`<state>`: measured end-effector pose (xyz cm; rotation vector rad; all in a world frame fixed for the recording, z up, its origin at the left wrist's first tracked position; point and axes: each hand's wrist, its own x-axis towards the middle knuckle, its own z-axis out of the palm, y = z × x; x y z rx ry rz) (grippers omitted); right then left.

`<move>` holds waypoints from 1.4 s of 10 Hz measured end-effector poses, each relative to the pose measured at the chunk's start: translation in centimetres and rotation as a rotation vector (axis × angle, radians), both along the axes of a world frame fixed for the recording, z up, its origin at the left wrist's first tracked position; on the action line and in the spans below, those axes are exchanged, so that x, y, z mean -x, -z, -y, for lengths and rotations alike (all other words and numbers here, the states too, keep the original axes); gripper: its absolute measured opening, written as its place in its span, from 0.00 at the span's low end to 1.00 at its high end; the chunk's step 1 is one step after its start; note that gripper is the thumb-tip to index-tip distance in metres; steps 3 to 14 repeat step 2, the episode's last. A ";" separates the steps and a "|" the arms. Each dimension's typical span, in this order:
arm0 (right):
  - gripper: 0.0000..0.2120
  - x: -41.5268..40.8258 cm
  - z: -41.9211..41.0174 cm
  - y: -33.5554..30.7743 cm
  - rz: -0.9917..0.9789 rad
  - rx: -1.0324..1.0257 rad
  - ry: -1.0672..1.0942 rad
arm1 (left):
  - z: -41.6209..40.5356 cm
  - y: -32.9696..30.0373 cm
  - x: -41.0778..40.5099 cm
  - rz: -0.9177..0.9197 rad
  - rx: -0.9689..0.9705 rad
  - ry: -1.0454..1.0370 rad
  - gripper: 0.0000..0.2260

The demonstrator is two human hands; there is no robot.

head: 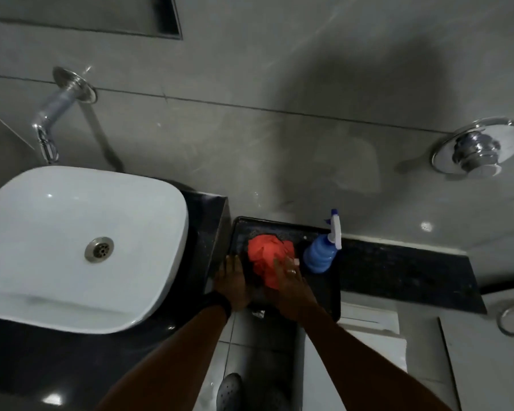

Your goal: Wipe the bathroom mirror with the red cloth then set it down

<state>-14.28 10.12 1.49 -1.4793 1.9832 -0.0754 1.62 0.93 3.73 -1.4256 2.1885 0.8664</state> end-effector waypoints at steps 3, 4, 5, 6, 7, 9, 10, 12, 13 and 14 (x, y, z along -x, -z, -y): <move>0.38 -1.2 -1.5 -2.5 0.159 0.168 0.219 | -0.9 -0.7 0.5 -0.212 0.032 -0.076 0.45; 0.38 -1.2 -1.5 -2.5 0.159 0.168 0.219 | -0.9 -0.7 0.5 -0.212 0.032 -0.076 0.45; 0.38 -1.2 -1.5 -2.5 0.159 0.168 0.219 | -0.9 -0.7 0.5 -0.212 0.032 -0.076 0.45; 0.38 -1.2 -1.5 -2.5 0.159 0.168 0.219 | -0.9 -0.7 0.5 -0.212 0.032 -0.076 0.45; 0.38 -1.2 -1.5 -2.5 0.159 0.168 0.219 | -0.9 -0.7 0.5 -0.212 0.032 -0.076 0.45; 0.38 -1.2 -1.5 -2.5 0.159 0.168 0.219 | -0.9 -0.7 0.5 -0.212 0.032 -0.076 0.45; 0.38 -1.2 -1.5 -2.5 0.159 0.168 0.219 | -0.9 -0.7 0.5 -0.212 0.032 -0.076 0.45; 0.38 -1.2 -1.5 -2.5 0.159 0.168 0.219 | -0.9 -0.7 0.5 -0.212 0.032 -0.076 0.45; 0.38 -1.2 -1.5 -2.5 0.159 0.168 0.219 | -0.9 -0.7 0.5 -0.212 0.032 -0.076 0.45; 0.38 -1.2 -1.5 -2.5 0.159 0.168 0.219 | -0.9 -0.7 0.5 -0.212 0.032 -0.076 0.45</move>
